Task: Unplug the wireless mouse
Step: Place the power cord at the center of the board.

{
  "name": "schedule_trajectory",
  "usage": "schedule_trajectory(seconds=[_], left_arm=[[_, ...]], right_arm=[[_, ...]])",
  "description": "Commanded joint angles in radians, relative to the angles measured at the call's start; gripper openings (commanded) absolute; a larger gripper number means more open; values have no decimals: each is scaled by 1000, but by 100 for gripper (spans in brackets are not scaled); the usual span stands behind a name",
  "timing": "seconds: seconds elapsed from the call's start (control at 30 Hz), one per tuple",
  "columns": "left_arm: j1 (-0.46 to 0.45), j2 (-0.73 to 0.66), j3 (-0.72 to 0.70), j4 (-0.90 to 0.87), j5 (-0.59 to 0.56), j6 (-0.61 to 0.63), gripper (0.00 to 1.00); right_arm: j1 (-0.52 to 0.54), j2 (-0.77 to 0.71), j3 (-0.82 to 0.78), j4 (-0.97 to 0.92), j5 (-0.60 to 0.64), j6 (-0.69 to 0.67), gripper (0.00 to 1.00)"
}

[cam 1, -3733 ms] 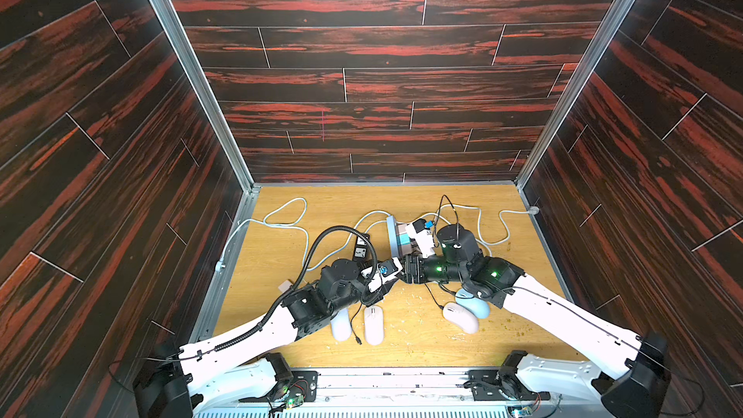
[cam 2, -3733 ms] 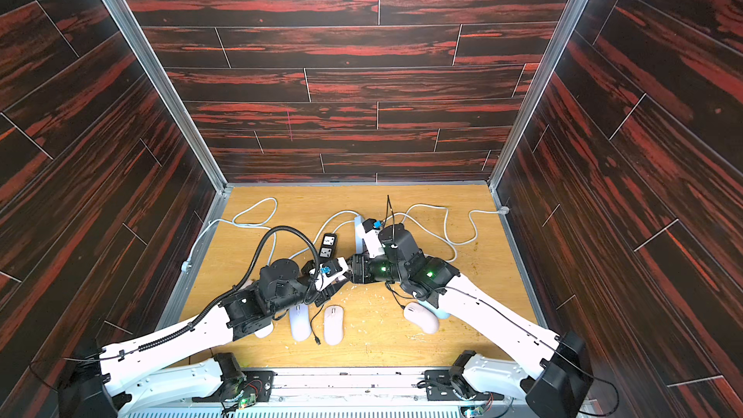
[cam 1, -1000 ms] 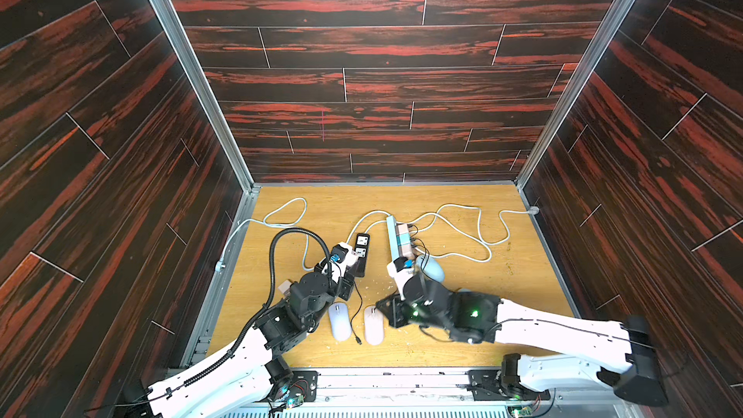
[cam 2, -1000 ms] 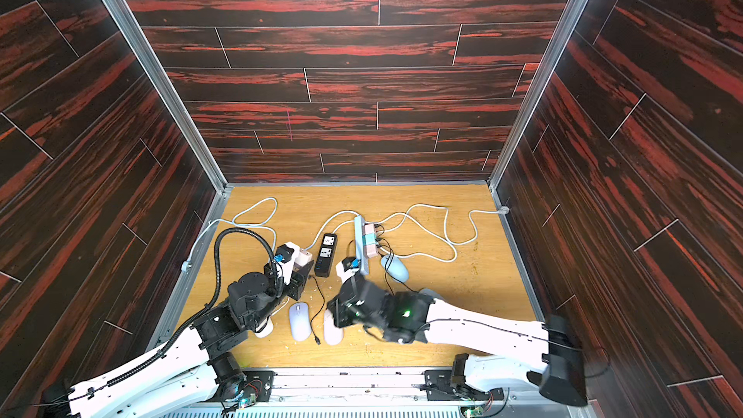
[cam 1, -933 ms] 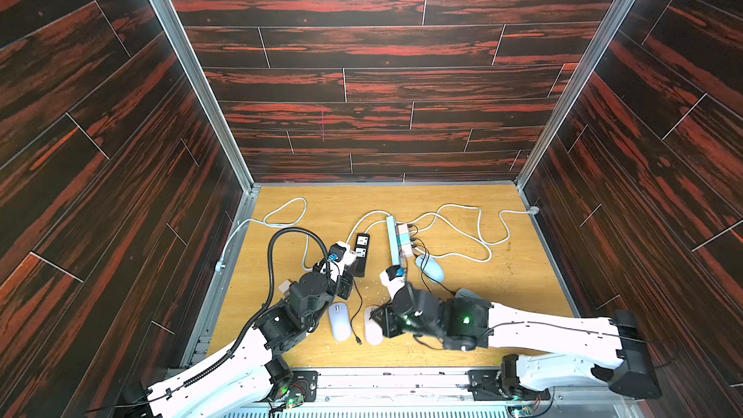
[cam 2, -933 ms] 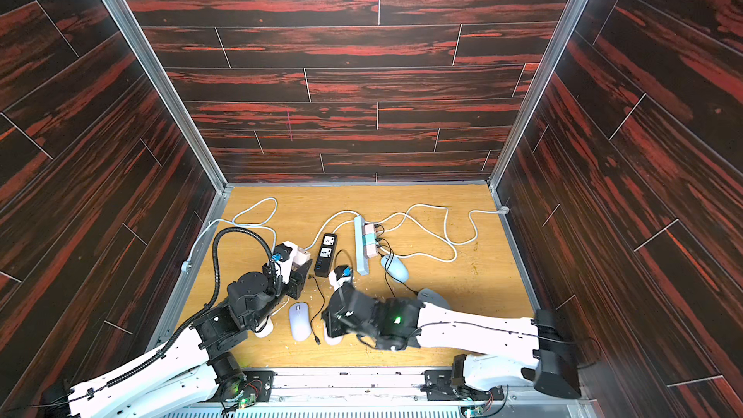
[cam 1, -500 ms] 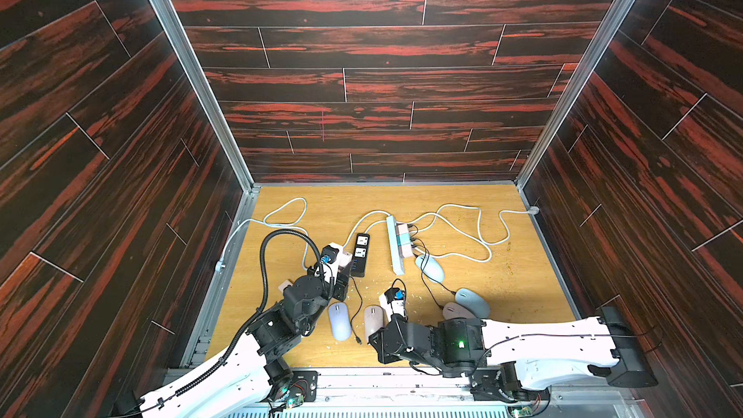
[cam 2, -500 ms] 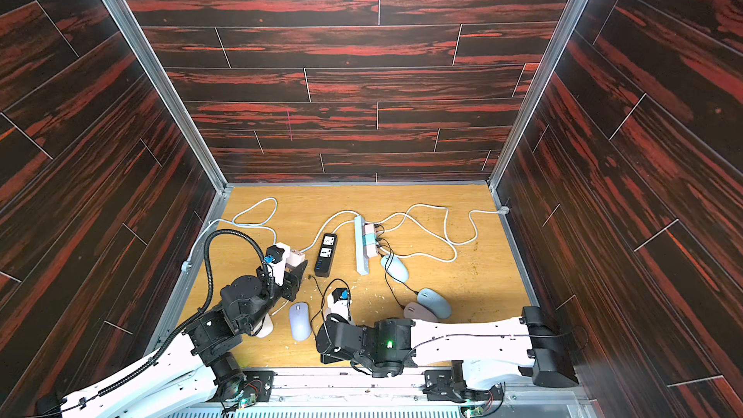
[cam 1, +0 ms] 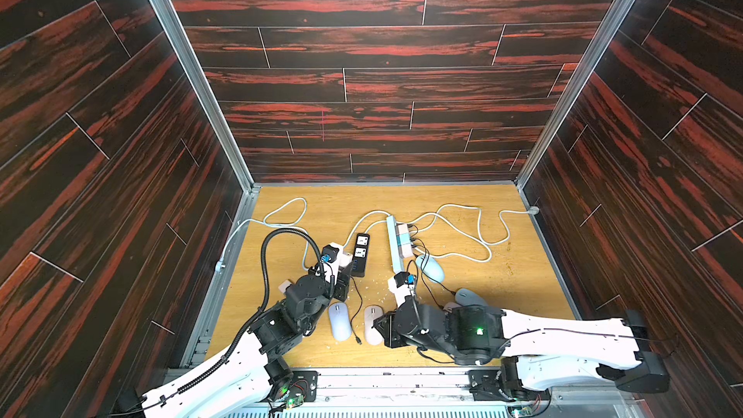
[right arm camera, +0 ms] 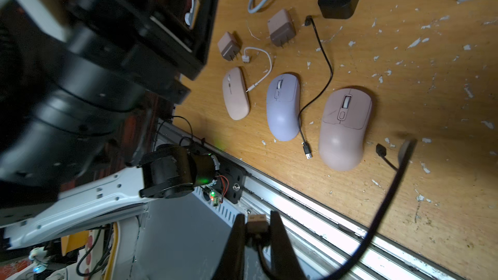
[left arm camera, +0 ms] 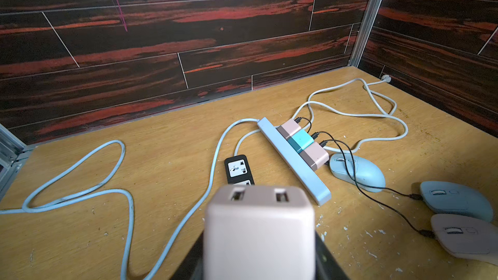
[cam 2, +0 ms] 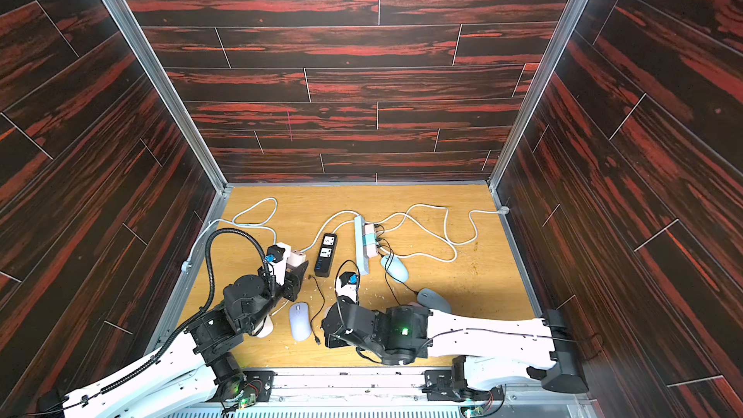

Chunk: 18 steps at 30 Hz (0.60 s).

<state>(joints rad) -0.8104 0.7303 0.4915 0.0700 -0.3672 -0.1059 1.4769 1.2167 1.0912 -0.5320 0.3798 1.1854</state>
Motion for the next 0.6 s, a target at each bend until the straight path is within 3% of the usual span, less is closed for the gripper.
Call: schedule_trajectory(seconds=[0.0, 0.27, 0.57], left_arm=[[4, -10, 3, 11, -12, -25, 0], [5, -32, -7, -24, -38, -41, 0], [5, -25, -7, -40, -37, -75, 0]], right_arm=[[6, -17, 36, -79, -27, 7, 0], [-21, 26, 37, -72, -200, 52, 2], [-288, 53, -192, 240, -484, 17, 3]])
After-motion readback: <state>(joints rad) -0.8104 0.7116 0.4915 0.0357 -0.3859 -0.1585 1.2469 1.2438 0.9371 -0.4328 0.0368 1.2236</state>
